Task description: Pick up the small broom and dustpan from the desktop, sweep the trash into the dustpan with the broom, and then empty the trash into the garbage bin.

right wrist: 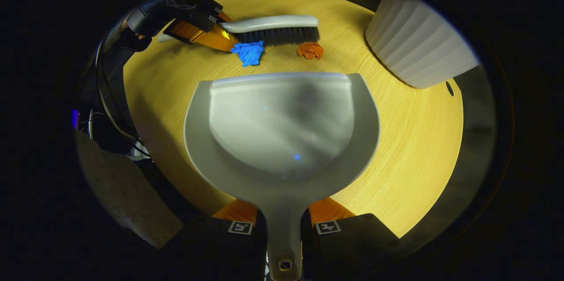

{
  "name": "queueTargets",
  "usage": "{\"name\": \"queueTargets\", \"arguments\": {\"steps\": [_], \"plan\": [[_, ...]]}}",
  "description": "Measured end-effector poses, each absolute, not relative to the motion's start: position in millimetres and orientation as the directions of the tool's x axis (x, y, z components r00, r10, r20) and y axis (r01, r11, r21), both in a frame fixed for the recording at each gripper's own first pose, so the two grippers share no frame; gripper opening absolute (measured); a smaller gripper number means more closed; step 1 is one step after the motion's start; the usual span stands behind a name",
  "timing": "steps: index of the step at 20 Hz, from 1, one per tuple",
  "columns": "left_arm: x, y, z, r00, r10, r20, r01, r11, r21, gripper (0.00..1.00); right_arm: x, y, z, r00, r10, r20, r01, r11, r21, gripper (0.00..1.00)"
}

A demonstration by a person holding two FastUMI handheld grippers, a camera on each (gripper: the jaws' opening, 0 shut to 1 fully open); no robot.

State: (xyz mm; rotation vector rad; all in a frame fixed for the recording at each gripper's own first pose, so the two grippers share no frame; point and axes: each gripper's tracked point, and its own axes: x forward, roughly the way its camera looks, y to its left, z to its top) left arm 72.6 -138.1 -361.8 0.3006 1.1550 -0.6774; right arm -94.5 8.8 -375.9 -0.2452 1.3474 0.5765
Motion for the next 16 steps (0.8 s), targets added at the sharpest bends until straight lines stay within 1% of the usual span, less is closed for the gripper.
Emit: {"name": "queueTargets", "arguments": {"steps": [1, 2, 3, 6, 7, 9, 11, 12, 13, 14, 15, 16], "plan": [[67.7, -145.2, -359.7, 0.215, -0.358, -0.909, 0.646, 0.750, -0.142, 0.25, -91.3, 9.8, -377.4, 0.112, 0.252, -0.961, -0.525, 0.836, 0.158, 0.36], [61.8, -152.7, -359.7, 0.198, -0.377, -0.905, 0.660, 0.734, -0.161, 0.25, -90.6, 9.2, -380.5, 0.114, 0.256, -0.960, -0.528, 0.834, 0.159, 0.33], [57.0, -160.2, -358.2, 0.180, -0.395, -0.901, 0.673, 0.717, -0.180, 0.24, -90.2, 7.2, -383.3, 0.117, 0.260, -0.959, -0.533, 0.831, 0.160, 0.36], [43.5, -175.0, -351.9, 0.114, -0.458, -0.882, 0.687, 0.678, -0.263, 0.23, -84.9, 9.3, -387.2, 0.134, 0.272, -0.953, -0.535, 0.830, 0.162, 0.37], [35.9, -183.4, -347.9, 0.090, -0.485, -0.870, 0.683, 0.666, -0.301, 0.25, -84.1, 11.0, -387.7, 0.142, 0.277, -0.950, -0.533, 0.831, 0.162, 0.37], [30.0, -186.0, -344.9, 0.072, -0.505, -0.860, 0.668, 0.665, -0.334, 0.25, -84.6, 10.9, -389.3, 0.172, 0.288, -0.942, -0.527, 0.835, 0.159, 0.36], [24.7, -190.2, -337.6, 0.086, -0.522, -0.849, 0.641, 0.681, -0.354, 0.25, -85.5, 11.9, -390.8, 0.204, 0.296, -0.933, -0.508, 0.847, 0.158, 0.36], [24.6, -189.6, -333.2, 0.104, -0.526, -0.844, 0.631, 0.690, -0.353, 0.25, -85.9, 13.1, -394.8, 0.220, 0.301, -0.928, -0.494, 0.854, 0.160, 0.40], [26.3, -186.1, -329.4, 0.134, -0.522, -0.842, 0.621, 0.707, -0.340, 0.25, -85.7, 14.8, -396.4, 0.232, 0.303, -0.924, -0.478, 0.863, 0.163, 0.33], [27.0, -182.4, -324.7, 0.172, -0.513, -0.841, 0.604, 0.729, -0.322, 0.25, -89.7, 15.7, -397.5, 0.243, 0.300, -0.923, -0.460, 0.873, 0.162, 0.36], [30.3, -175.1, -318.8, 0.219, -0.495, -0.841, 0.579, 0.760, -0.296, 0.25, -90.3, 15.5, -397.4, 0.248, 0.293, -0.923, -0.444, 0.882, 0.161, 0.36], [33.7, -163.5, -312.8, 0.269, -0.471, -0.840, 0.547, 0.793, -0.269, 0.25, -92.5, 14.5, -395.9, 0.256, 0.283, -0.924, -0.429, 0.890, 0.154, 0.40]]}}
